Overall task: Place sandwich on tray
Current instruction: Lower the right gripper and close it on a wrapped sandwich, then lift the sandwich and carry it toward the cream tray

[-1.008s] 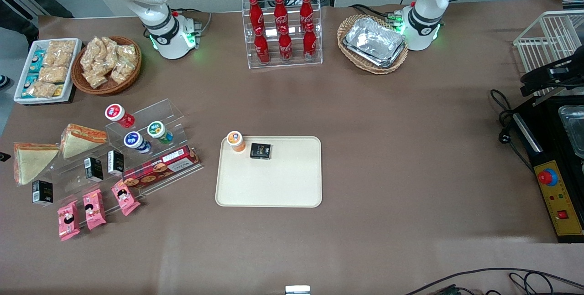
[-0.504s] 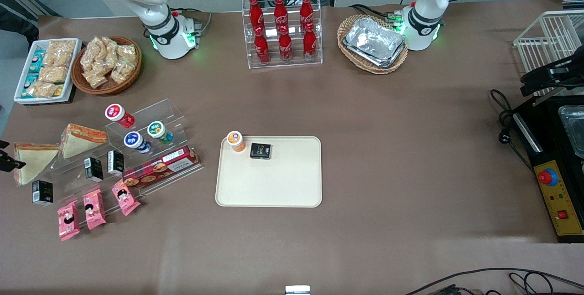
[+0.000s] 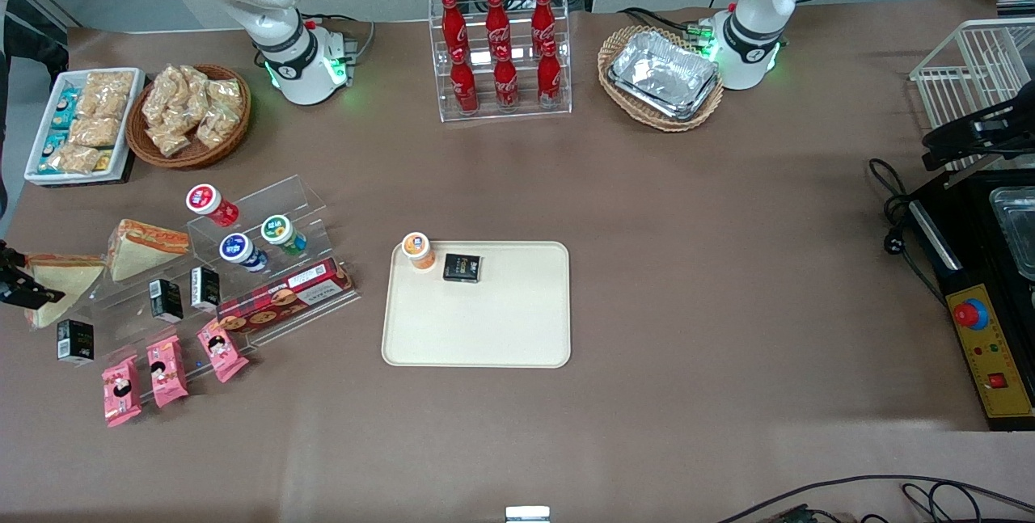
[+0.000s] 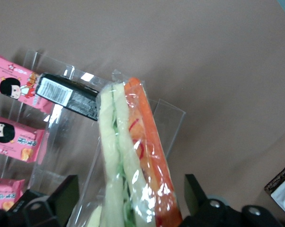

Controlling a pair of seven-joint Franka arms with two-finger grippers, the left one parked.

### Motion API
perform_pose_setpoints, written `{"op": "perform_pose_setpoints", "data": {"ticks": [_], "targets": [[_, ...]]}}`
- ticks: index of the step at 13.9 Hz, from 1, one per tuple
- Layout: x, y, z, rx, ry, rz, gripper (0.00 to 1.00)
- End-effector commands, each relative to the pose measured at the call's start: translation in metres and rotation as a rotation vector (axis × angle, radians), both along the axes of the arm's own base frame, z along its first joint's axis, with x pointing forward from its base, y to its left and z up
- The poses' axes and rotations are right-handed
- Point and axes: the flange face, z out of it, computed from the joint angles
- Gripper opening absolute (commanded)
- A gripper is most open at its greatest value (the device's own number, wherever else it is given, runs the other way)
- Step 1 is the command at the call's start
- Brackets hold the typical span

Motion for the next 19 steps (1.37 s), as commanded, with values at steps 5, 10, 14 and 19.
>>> {"op": "perform_pose_setpoints", "data": {"ticks": [5, 10, 14, 19], "targets": [[0.002, -0.006, -0.012, 0.011, -0.014, 0.024, 0.22], [0.004, 0.004, 0.041, 0.006, -0.057, 0.045, 0.0], [0.021, 0.049, 0.115, 0.043, -0.024, 0.083, 0.0], [0.044, 0.161, 0.135, 0.06, 0.024, 0.002, 0.04]]}}
